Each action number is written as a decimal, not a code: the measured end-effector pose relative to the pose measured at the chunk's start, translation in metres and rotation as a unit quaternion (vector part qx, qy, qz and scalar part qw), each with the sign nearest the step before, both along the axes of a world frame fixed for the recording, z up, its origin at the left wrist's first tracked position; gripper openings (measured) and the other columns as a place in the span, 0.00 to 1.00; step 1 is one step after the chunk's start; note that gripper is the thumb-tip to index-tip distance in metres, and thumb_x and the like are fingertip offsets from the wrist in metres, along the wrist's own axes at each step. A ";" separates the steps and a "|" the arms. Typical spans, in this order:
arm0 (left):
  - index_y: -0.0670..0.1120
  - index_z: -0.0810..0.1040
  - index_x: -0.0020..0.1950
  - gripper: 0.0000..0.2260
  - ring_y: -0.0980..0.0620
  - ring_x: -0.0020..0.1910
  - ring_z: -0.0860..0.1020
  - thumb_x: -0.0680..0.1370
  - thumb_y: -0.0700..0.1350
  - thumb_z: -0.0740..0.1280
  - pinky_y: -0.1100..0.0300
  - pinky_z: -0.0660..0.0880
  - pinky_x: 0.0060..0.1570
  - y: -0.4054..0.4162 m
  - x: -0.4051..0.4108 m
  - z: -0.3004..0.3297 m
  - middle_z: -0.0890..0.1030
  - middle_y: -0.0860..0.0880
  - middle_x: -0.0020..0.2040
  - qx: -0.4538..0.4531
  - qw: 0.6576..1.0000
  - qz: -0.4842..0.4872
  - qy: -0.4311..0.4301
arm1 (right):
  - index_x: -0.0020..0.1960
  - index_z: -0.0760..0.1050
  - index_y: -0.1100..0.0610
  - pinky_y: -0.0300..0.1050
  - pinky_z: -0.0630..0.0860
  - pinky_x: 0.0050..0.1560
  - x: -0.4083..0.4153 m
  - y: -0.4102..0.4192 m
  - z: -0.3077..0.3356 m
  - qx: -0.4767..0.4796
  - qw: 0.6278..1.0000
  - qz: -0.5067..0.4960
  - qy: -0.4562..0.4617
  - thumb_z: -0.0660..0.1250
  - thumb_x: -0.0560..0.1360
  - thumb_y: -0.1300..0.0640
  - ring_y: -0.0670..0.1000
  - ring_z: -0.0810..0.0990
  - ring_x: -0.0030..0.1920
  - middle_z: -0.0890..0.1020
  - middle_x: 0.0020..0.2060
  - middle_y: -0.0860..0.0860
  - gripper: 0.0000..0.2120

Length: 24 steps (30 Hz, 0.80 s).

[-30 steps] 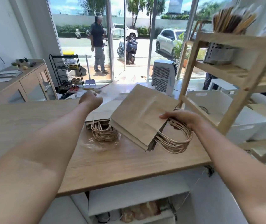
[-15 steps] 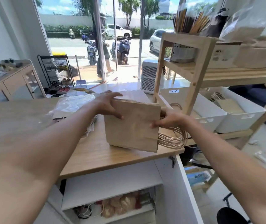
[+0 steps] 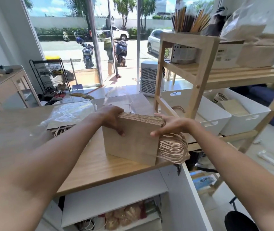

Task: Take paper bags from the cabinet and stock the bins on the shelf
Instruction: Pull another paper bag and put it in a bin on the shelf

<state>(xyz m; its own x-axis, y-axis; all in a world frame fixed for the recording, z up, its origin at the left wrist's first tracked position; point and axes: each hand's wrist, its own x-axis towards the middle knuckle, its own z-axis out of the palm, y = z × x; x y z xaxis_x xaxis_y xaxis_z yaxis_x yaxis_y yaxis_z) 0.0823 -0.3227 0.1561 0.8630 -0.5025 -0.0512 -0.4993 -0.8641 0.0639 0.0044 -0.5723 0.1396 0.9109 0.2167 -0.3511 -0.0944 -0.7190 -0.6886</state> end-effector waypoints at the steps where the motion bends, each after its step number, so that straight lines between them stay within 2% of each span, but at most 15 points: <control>1: 0.52 0.75 0.46 0.29 0.49 0.51 0.76 0.53 0.65 0.77 0.58 0.71 0.48 0.000 0.001 0.000 0.80 0.50 0.50 0.001 1.000 -0.002 0.000 | 0.78 0.55 0.51 0.46 0.61 0.71 0.002 -0.004 0.007 0.077 0.997 -0.003 0.001 0.77 0.59 0.36 0.50 0.66 0.71 0.65 0.73 0.50 0.55; 3: 0.53 0.72 0.46 0.29 0.49 0.51 0.75 0.54 0.64 0.77 0.58 0.70 0.47 0.000 0.002 0.001 0.79 0.50 0.50 0.007 1.000 -0.010 -0.009 | 0.75 0.62 0.54 0.46 0.62 0.70 0.009 -0.008 0.020 0.187 0.982 -0.010 0.014 0.75 0.53 0.30 0.48 0.70 0.68 0.72 0.68 0.49 0.58; 4: 0.53 0.70 0.46 0.29 0.48 0.51 0.75 0.54 0.64 0.77 0.57 0.69 0.46 0.000 0.002 0.000 0.79 0.50 0.51 0.010 1.000 -0.013 -0.015 | 0.72 0.68 0.57 0.43 0.67 0.66 0.011 -0.008 0.025 0.188 0.982 -0.006 0.025 0.74 0.54 0.30 0.47 0.74 0.63 0.76 0.64 0.51 0.53; 7: 0.52 0.70 0.50 0.32 0.48 0.52 0.75 0.55 0.64 0.77 0.57 0.69 0.47 -0.001 0.001 -0.002 0.79 0.49 0.52 0.015 0.999 -0.023 -0.031 | 0.60 0.79 0.63 0.37 0.74 0.55 0.021 -0.003 0.025 0.105 0.994 0.025 0.034 0.73 0.69 0.44 0.47 0.77 0.52 0.81 0.51 0.57 0.28; 8: 0.51 0.70 0.51 0.32 0.48 0.52 0.75 0.55 0.64 0.77 0.56 0.69 0.47 -0.001 0.001 -0.002 0.79 0.48 0.53 0.019 0.999 -0.025 -0.035 | 0.55 0.81 0.62 0.37 0.74 0.53 0.025 -0.004 0.022 0.089 0.995 0.027 0.034 0.73 0.71 0.48 0.47 0.75 0.50 0.80 0.45 0.55 0.20; 10: 0.50 0.71 0.53 0.33 0.48 0.53 0.75 0.56 0.64 0.77 0.56 0.70 0.49 -0.001 0.002 -0.001 0.79 0.48 0.54 0.029 0.998 -0.028 -0.048 | 0.49 0.83 0.58 0.42 0.74 0.58 0.030 -0.006 0.020 0.094 0.994 0.022 0.053 0.74 0.70 0.51 0.46 0.75 0.50 0.82 0.41 0.46 0.12; 12: 0.50 0.71 0.54 0.33 0.47 0.55 0.75 0.57 0.66 0.76 0.56 0.70 0.49 0.000 0.001 -0.003 0.79 0.48 0.54 0.037 0.997 -0.033 -0.063 | 0.49 0.84 0.56 0.45 0.72 0.65 0.035 -0.007 0.020 0.105 0.992 0.021 0.065 0.74 0.68 0.50 0.47 0.77 0.52 0.84 0.43 0.45 0.14; 14: 0.50 0.71 0.54 0.33 0.47 0.56 0.76 0.57 0.67 0.75 0.56 0.70 0.50 0.001 0.001 -0.005 0.79 0.48 0.55 0.037 0.996 -0.033 -0.075 | 0.48 0.83 0.58 0.45 0.73 0.64 0.038 -0.006 0.022 0.108 0.992 0.017 0.065 0.72 0.71 0.51 0.48 0.79 0.50 0.85 0.43 0.48 0.11; 16: 0.50 0.71 0.54 0.33 0.47 0.56 0.76 0.57 0.67 0.75 0.56 0.70 0.49 0.003 0.001 -0.007 0.79 0.48 0.55 0.036 0.996 -0.032 -0.081 | 0.47 0.82 0.60 0.41 0.76 0.59 0.042 -0.007 0.023 0.110 0.991 0.012 0.073 0.68 0.76 0.54 0.47 0.80 0.46 0.84 0.41 0.49 0.09; 20: 0.50 0.73 0.54 0.33 0.47 0.57 0.76 0.58 0.67 0.75 0.56 0.70 0.50 0.003 -0.001 -0.008 0.79 0.49 0.56 0.033 0.996 -0.026 -0.081 | 0.41 0.80 0.59 0.35 0.78 0.44 0.043 -0.007 0.020 0.128 0.987 -0.003 0.092 0.64 0.78 0.53 0.43 0.81 0.38 0.84 0.34 0.47 0.13; 22: 0.51 0.74 0.53 0.31 0.47 0.57 0.76 0.58 0.66 0.75 0.57 0.70 0.49 0.002 -0.003 -0.007 0.80 0.49 0.55 0.034 0.996 -0.019 -0.081 | 0.40 0.80 0.58 0.38 0.77 0.49 0.041 -0.008 0.015 0.134 0.986 -0.018 0.095 0.68 0.74 0.47 0.45 0.78 0.39 0.82 0.35 0.48 0.14; 23: 0.51 0.74 0.53 0.30 0.48 0.57 0.76 0.58 0.66 0.75 0.57 0.70 0.49 0.001 -0.004 -0.006 0.80 0.49 0.55 0.034 0.996 -0.016 -0.079 | 0.43 0.80 0.59 0.41 0.76 0.54 0.039 -0.010 0.013 0.135 0.986 -0.024 0.093 0.70 0.69 0.43 0.47 0.77 0.41 0.81 0.38 0.50 0.18; 24: 0.51 0.75 0.52 0.30 0.48 0.57 0.76 0.58 0.66 0.75 0.58 0.70 0.49 0.000 -0.004 -0.006 0.80 0.50 0.55 0.034 0.996 -0.013 -0.076 | 0.48 0.80 0.61 0.44 0.75 0.58 0.038 -0.010 0.012 0.139 0.986 -0.030 0.086 0.71 0.64 0.38 0.49 0.77 0.45 0.81 0.42 0.52 0.27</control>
<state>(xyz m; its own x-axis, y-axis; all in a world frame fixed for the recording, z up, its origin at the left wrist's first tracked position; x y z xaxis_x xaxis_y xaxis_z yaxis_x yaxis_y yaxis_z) 0.0784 -0.3228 0.1499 0.8498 -0.5253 0.0441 -0.5218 -0.8501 -0.0717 0.0421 -0.5821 0.1516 0.8577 0.2729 -0.4358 -0.2636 -0.4944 -0.8283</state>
